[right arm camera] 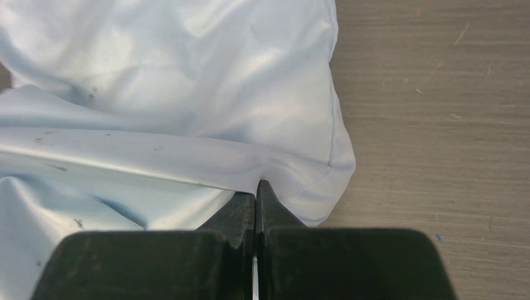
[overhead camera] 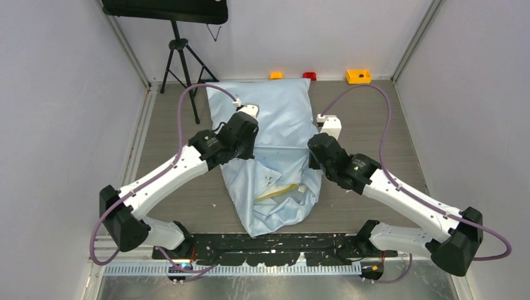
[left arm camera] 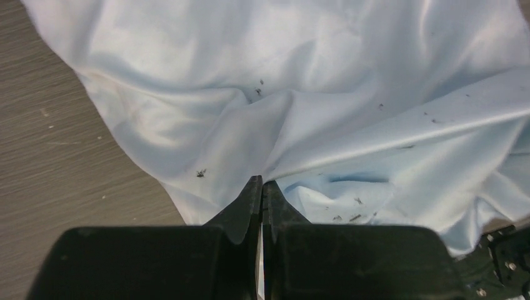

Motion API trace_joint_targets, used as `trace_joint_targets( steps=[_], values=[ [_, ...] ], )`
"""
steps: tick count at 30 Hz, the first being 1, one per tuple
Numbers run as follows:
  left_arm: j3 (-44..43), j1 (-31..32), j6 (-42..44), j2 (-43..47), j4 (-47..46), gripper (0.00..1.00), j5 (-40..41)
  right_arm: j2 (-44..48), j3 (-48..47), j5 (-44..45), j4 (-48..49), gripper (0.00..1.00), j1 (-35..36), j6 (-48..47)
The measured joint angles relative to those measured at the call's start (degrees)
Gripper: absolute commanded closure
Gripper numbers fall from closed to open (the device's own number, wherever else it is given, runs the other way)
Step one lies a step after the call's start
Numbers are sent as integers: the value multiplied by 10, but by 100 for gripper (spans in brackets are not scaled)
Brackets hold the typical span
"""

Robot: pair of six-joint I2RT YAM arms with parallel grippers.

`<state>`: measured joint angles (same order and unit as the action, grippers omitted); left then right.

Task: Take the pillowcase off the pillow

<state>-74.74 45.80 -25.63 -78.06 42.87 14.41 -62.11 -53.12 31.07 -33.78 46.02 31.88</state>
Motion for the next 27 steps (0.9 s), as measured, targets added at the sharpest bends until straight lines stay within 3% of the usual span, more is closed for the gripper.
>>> trace_joint_targets(
  steps=[9,11,14,17,21,27],
  values=[
    [-13,10,-78,0,41,100,153,-42,-99,-34,2,100,10,-21],
    [-19,10,-82,1,53,95,168,-55,-117,-43,-1,100,10,-22],
    [-20,9,-81,16,68,81,178,-72,-139,-49,-9,100,10,-26],
    [-17,-2,-66,55,101,54,188,-77,-152,-48,-28,100,1,-31],
    [-4,-13,-47,143,106,33,148,-84,-165,-55,-42,100,-5,-31],
    [19,26,-9,232,54,30,-31,-98,-181,-76,-49,100,-5,-30]
  ],
)
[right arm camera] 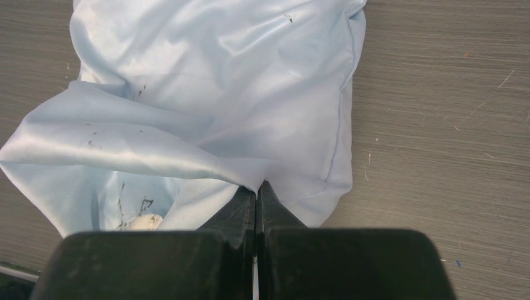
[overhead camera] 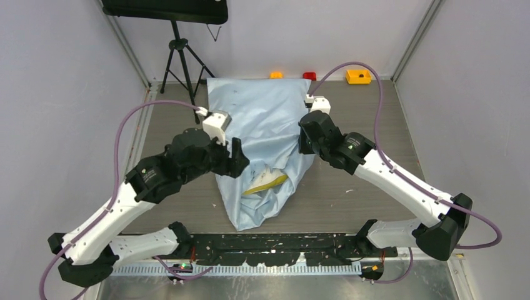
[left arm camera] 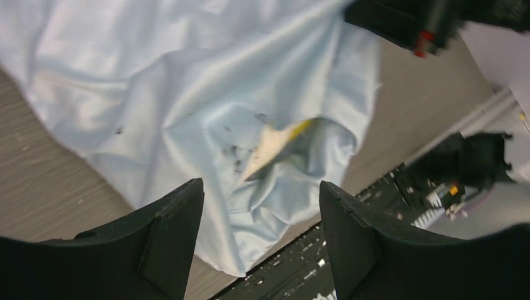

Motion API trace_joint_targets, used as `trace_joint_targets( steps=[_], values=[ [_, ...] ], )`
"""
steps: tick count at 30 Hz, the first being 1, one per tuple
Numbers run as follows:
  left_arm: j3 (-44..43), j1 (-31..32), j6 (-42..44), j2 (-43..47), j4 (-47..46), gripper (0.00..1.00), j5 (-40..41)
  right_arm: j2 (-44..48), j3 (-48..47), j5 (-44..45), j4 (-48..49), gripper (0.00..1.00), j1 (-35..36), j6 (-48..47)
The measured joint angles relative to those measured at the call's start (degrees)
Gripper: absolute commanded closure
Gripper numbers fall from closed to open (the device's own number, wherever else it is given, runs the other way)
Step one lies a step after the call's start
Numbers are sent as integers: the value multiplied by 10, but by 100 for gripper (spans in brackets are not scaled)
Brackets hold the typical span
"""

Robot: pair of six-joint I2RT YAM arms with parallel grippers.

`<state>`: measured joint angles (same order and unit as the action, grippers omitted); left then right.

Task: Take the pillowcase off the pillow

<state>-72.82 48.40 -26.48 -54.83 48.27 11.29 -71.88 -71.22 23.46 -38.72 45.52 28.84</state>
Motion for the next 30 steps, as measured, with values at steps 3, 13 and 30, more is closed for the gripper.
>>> trace_joint_targets(
  steps=[3,13,30],
  values=[
    [0,84,16,-5,-18,33,-17,0,-6,-8,-3,100,0,2],
    [20,278,86,-94,-56,47,21,0,-21,-43,-4,100,-2,22],
    [136,270,175,-141,-123,50,203,21,-44,-85,-8,100,-4,46]
  ],
)
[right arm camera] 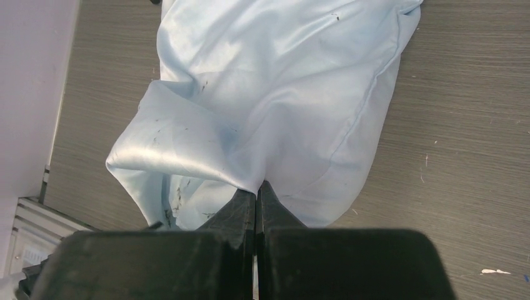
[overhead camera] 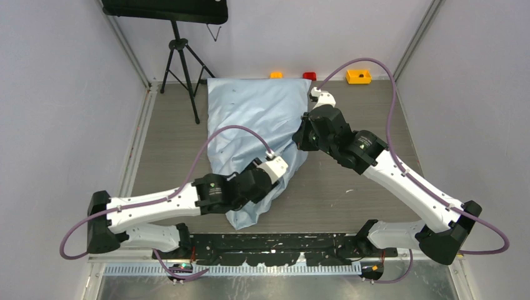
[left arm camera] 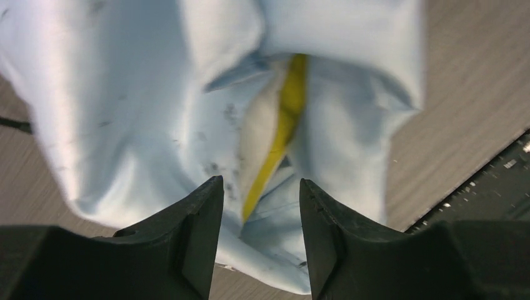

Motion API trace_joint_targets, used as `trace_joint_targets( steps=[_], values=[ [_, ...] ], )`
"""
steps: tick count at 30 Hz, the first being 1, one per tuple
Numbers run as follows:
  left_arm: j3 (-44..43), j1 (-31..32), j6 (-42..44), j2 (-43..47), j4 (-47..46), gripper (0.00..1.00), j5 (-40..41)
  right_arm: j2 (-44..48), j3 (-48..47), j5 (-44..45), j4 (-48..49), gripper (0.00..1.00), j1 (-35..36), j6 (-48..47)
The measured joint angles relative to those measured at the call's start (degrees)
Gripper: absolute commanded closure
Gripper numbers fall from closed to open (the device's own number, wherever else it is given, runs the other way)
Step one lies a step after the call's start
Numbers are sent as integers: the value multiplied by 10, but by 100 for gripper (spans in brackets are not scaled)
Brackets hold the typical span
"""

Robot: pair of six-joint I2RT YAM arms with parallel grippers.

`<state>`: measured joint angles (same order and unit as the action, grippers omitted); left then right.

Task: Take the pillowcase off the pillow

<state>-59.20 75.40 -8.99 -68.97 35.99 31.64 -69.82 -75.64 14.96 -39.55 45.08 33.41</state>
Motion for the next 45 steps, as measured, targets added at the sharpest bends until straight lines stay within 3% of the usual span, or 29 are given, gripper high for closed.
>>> trace_joint_targets(
  steps=[6,9,14,17,20,25,33,39,41,42,45],
  values=[
    [15,-51,0,46,-5,63,-25,7,0,-1,-2,100,-5,4],
    [12,-52,0,25,2,69,-59,7,0,-1,-4,100,-7,7],
    [11,-52,1,-20,11,70,-115,7,0,-2,-5,100,-9,10],
    [11,-55,2,-22,10,77,-122,7,0,-5,-5,100,-10,12],
    [10,-64,1,-34,9,70,-112,7,0,-6,-5,100,-10,13],
    [-4,-85,4,-89,7,49,-68,7,0,-7,-5,100,-10,15],
    [-57,-89,4,-149,15,37,16,10,0,-10,-8,100,-11,21],
    [-49,-91,23,-142,0,37,21,15,0,-11,-13,99,-13,25],
    [-49,-95,22,-144,0,43,16,17,0,-11,-16,99,-14,25],
    [-49,-99,22,-146,-1,53,12,19,0,-11,-17,99,-14,25],
    [-49,-116,12,-159,-7,95,1,28,7,-11,-17,98,-14,26]
  ],
)
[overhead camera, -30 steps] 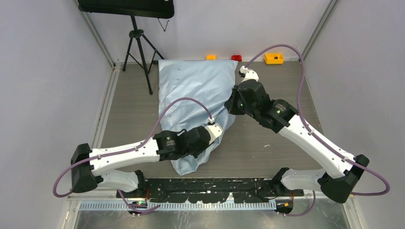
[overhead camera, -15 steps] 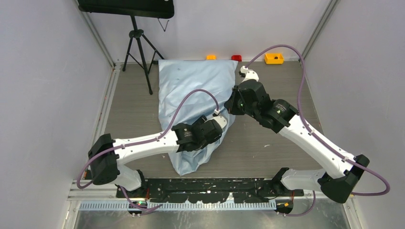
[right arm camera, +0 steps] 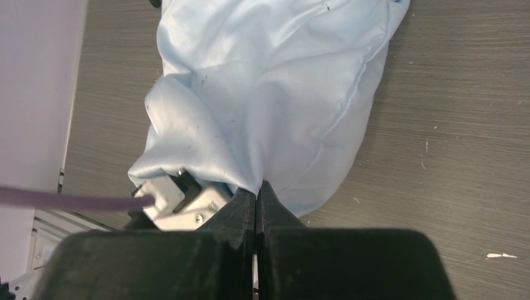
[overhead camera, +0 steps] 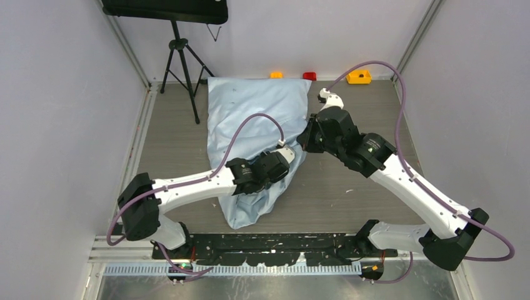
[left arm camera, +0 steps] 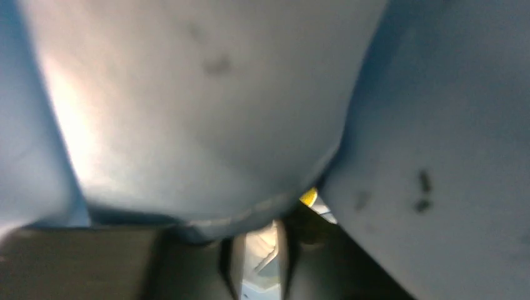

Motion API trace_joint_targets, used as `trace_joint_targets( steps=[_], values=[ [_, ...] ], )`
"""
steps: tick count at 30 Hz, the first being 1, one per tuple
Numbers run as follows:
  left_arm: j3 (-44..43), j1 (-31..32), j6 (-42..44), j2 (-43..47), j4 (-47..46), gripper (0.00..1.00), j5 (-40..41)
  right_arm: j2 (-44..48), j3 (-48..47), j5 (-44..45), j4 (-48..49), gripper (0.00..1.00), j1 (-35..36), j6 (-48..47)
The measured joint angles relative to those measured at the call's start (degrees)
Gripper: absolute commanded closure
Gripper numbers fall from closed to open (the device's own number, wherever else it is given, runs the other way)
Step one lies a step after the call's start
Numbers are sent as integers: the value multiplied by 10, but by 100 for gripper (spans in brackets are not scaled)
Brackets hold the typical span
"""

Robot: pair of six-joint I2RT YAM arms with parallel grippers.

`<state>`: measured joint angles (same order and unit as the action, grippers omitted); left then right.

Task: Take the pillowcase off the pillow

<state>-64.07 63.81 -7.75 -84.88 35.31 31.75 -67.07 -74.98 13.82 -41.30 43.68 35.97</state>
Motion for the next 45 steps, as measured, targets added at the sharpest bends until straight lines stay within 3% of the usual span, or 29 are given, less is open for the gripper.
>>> trace_joint_targets(
  steps=[1,4,6,7,8,10,22,23,24,27,28,34,40,45],
  values=[
    [0,-6,-2,-5,0,100,-4,4,5,0,0,95,0,0],
    [0,-18,-7,-17,2,100,-5,17,28,5,-1,83,-3,1],
    [-1,-21,-8,-19,9,100,-5,23,46,11,-2,59,-6,0],
    [-3,-21,-8,-19,15,100,-5,25,56,13,-4,36,-8,0],
    [-7,-21,-8,-19,23,100,-6,27,64,15,-5,24,-10,0],
    [-14,-21,-8,-17,36,100,-9,30,80,15,-8,12,-14,-2],
    [-56,-24,-24,55,93,100,-57,79,215,-148,61,7,-17,-5],
    [-63,-24,-25,55,99,100,-61,80,225,-160,67,10,-17,-7],
    [-68,-24,-26,55,103,100,-65,80,233,-167,71,19,-17,-10],
    [-83,-24,-28,55,119,100,-75,82,248,-167,70,83,-17,-21],
    [-85,-24,-29,55,122,100,-78,82,249,-163,70,96,-17,-27],
    [-89,-24,-38,61,131,100,-95,103,243,-66,60,100,-15,-29],
    [-89,-24,-51,63,153,100,-115,79,171,51,44,100,-17,-52],
    [-71,-24,-60,99,157,100,-161,0,115,30,50,100,-94,-62]
  ],
)
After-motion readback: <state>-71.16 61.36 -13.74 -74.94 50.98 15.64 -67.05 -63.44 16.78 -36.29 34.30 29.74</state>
